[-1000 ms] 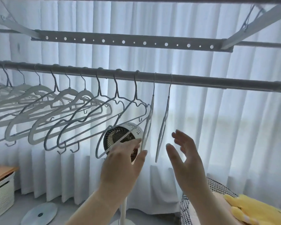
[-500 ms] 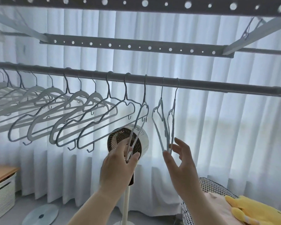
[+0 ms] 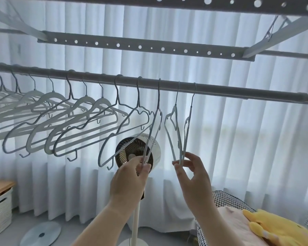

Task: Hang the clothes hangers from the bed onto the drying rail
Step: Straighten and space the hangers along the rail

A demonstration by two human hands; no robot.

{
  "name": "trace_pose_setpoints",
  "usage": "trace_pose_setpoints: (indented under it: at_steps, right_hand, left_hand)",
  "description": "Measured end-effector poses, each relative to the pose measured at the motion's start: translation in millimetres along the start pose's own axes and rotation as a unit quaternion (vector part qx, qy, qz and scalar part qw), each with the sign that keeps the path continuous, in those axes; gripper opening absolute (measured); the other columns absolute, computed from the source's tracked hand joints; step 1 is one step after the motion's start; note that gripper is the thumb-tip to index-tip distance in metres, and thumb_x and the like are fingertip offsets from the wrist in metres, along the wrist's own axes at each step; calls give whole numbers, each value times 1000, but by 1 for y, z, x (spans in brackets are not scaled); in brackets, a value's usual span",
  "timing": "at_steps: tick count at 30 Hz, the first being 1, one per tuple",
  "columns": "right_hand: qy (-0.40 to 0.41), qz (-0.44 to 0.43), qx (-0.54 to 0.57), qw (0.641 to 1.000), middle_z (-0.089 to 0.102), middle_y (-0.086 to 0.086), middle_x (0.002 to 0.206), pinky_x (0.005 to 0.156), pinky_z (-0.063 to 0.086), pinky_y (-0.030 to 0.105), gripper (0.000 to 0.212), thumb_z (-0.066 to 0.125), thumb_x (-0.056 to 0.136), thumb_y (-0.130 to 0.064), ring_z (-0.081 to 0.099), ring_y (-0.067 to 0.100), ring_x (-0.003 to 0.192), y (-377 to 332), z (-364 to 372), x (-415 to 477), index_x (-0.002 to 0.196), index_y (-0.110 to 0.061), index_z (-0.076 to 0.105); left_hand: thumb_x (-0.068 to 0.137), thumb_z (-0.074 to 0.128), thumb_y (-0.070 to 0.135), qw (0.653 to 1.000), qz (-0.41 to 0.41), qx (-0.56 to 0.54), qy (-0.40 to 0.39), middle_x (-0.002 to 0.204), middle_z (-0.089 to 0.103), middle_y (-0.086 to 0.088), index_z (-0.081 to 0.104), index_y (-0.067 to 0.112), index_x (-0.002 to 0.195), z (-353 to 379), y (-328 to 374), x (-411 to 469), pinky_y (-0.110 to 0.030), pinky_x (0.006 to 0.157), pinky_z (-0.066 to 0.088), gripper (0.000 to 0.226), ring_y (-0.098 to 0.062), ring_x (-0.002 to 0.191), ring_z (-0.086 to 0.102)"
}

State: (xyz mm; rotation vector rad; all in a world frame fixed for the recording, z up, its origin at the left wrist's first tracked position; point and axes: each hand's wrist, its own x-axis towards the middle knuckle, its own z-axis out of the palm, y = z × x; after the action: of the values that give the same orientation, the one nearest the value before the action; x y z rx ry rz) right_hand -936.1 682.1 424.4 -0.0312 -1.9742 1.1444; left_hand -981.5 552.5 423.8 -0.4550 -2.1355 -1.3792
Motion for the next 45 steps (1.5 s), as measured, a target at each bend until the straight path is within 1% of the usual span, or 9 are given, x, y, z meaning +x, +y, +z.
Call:
trace_pose_setpoints:
  at_steps: [5,8,13,17,20,28,35,40,45]
  right_hand:
    - [7,6,33,999,62,-28,79,91,32,26,27,63,81,-33,50,16,113,1,0,1,88,-47,41]
    - [42,-25,54,997,56,-27,92,90,30,18,34,52,61,-55,50,11,106,-1,-3,-3,92,-46,41]
    - [132,-55,71,987,50,-33,99,82,29,-5,29,47,63,-53,48,-4,95,0,-3,-11,91,-59,45]
    - [175,-132,90,972,54,-37,93,75,37,1,29,46,73,-40,51,-10,80,-4,9,-27,91,-62,48]
    - [141,-172,117,968,58,-30,88,67,38,-1,29,47,77,-26,51,-9,67,-4,32,-44,87,-51,55]
    - [46,-62,151,986,66,-10,80,64,41,0,19,48,69,-40,58,-6,72,4,68,-51,83,-42,61]
    - [75,-10,153,985,56,-9,83,59,40,1,23,51,65,-44,53,-7,63,-5,75,-42,88,-40,51]
    - [0,26,149,989,46,-6,66,56,39,7,41,62,84,-12,48,0,59,-10,71,-33,92,-47,42]
    - [-47,24,129,990,46,-10,43,52,37,10,36,55,88,-14,46,2,49,-17,70,-24,88,-49,46]
  left_hand:
    - [89,54,31,1000,12,12,-4,88,57,14,60,22,115,-8,-2,-2,-25,85,39,28,-16,98,55]
    - [83,58,38,995,78,51,36,93,62,10,65,17,106,-19,-9,-12,-29,85,44,32,-20,98,58]
    - [81,44,48,977,123,86,149,92,64,-8,66,8,95,-40,-27,-11,-14,82,30,48,-15,90,46]
    - [83,58,34,995,20,12,96,120,56,-10,55,7,119,-45,-34,2,-29,94,35,45,-26,112,50]
    - [88,56,20,997,-18,-26,65,117,56,-2,51,10,125,-40,-40,7,-27,94,35,38,-21,116,49]
    - [90,53,20,997,-23,-67,39,87,56,14,61,21,106,-34,-37,10,-19,86,29,18,-10,96,46]
    - [88,57,16,994,-26,-107,16,75,61,17,57,33,83,-29,-35,12,2,65,36,17,7,78,53]
    - [88,56,19,989,-28,-144,-11,76,64,15,55,38,75,-30,-28,8,8,62,34,23,6,76,56]
    - [85,59,20,976,-38,-210,-41,72,68,19,56,38,80,-28,-25,4,8,64,36,19,12,79,58]
